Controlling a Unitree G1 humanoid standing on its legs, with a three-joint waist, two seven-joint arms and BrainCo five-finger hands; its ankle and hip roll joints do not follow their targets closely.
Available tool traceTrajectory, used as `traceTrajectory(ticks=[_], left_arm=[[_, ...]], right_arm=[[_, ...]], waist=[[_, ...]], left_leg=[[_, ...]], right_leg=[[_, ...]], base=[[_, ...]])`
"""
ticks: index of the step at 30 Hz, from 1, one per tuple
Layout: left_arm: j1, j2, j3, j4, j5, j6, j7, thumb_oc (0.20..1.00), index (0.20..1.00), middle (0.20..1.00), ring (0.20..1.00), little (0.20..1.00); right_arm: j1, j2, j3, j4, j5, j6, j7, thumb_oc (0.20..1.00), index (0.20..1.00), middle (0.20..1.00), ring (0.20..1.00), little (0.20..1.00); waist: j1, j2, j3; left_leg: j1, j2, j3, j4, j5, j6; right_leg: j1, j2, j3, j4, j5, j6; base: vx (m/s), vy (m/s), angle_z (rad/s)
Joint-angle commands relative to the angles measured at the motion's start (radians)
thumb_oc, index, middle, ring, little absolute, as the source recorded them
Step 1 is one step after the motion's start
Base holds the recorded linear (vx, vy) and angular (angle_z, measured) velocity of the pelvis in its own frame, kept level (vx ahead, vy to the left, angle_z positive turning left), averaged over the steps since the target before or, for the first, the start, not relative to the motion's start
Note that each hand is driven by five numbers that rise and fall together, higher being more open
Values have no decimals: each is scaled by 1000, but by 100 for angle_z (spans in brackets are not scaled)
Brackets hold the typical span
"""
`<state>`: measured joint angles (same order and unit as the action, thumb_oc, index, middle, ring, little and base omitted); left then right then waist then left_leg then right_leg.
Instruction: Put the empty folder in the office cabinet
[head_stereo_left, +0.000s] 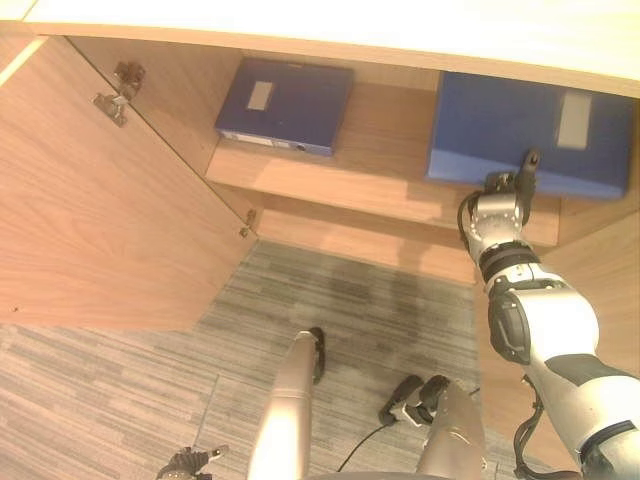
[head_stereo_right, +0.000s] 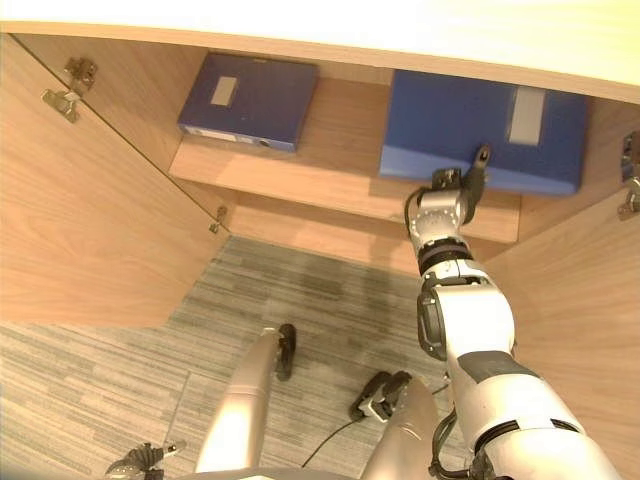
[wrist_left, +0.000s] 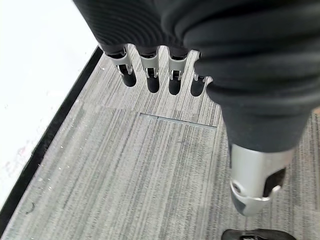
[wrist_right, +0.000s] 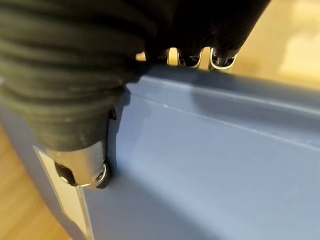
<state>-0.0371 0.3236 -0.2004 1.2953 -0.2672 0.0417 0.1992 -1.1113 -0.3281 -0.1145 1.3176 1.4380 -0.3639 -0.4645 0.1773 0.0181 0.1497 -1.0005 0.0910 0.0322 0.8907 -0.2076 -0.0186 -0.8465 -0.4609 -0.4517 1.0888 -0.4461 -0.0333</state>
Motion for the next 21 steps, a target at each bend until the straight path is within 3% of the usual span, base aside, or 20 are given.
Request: traceTrajectory(ticks=[1,8,21], left_arm=[[-50,52,-39,69,-15,4,36,1000,1000,1000,1000,1000],[-48,55,-61,63,-31,1,33,1000,1000,1000,1000,1000],[-36,66,-56,77,-64,-10,43,1000,1000,1000,1000,1000]], right_arm=[[-114,-62,-41,61,25,19,-11,200,200,200,200,200],[-158,-63,3,149,28,79,-12,200,200,200,200,200],[-218,-121,52,87,61,45,27,200,200,200,200,200]], waist=[[38,9,63],[73,27,82],[108,46,91]], left_leg=[[45,12,-40,34,-127,18],[5,-1,-54,65,-132,22],[-74,-30,-77,125,-140,28]], right_leg=[[65,-9,94,-95,51,61],[35,-27,96,-55,36,61],[-29,-76,103,29,11,63]], base=[[-8,-24,8],[-9,-13,8],[19,-8,10]])
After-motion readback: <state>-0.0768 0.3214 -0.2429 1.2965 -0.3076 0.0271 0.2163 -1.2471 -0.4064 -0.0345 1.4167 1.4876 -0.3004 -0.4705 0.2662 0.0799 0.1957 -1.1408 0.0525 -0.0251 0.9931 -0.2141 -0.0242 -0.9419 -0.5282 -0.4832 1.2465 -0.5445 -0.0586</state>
